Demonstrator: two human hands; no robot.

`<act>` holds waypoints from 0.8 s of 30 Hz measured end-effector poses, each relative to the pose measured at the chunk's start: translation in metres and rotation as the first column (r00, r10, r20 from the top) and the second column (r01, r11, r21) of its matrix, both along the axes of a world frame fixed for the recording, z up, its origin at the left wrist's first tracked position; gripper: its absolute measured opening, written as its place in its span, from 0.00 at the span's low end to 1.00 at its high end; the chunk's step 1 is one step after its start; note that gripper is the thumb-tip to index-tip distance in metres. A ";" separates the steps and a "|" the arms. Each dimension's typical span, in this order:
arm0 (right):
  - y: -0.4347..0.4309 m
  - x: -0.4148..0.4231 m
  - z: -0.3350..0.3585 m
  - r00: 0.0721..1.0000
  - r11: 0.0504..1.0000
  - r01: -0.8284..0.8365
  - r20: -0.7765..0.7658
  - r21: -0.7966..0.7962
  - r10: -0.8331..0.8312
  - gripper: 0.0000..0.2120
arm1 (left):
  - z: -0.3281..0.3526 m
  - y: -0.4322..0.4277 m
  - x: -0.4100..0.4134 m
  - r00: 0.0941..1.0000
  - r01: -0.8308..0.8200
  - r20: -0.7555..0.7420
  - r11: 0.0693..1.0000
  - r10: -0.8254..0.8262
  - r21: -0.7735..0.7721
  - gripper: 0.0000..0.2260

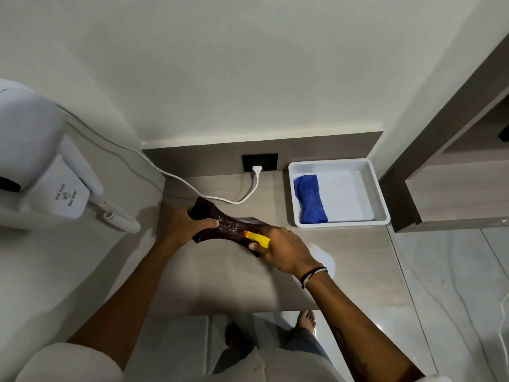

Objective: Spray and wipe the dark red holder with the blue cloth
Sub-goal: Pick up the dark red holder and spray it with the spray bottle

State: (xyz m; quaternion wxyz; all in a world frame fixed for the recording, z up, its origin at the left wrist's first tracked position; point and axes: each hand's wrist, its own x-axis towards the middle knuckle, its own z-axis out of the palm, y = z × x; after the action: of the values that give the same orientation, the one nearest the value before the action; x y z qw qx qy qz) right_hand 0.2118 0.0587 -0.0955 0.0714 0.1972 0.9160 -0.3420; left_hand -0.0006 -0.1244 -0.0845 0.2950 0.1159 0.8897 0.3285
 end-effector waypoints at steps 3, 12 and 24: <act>0.014 0.015 -0.008 0.992 0.997 0.075 0.101 0.000 -0.075 0.20 | 0.000 -0.001 0.002 1.000 -0.010 0.005 1.000 0.010 0.010 0.24; 0.094 0.045 -0.003 0.924 0.929 0.340 -0.133 -0.143 -0.358 0.07 | 0.013 0.016 0.012 0.993 0.085 -0.087 0.996 -0.084 0.007 0.28; 0.222 0.023 -0.020 0.716 0.762 0.632 -0.273 -0.139 -0.643 0.22 | 0.013 0.054 0.037 0.686 0.506 -0.415 0.802 -0.597 -0.318 0.52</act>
State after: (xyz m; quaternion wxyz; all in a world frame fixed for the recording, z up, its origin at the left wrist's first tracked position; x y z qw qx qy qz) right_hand 0.2352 0.2810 -0.1158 -0.1890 0.4439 0.7852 -0.3881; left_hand 0.0363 -0.0705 -0.0712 0.1507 0.4324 0.8831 0.1023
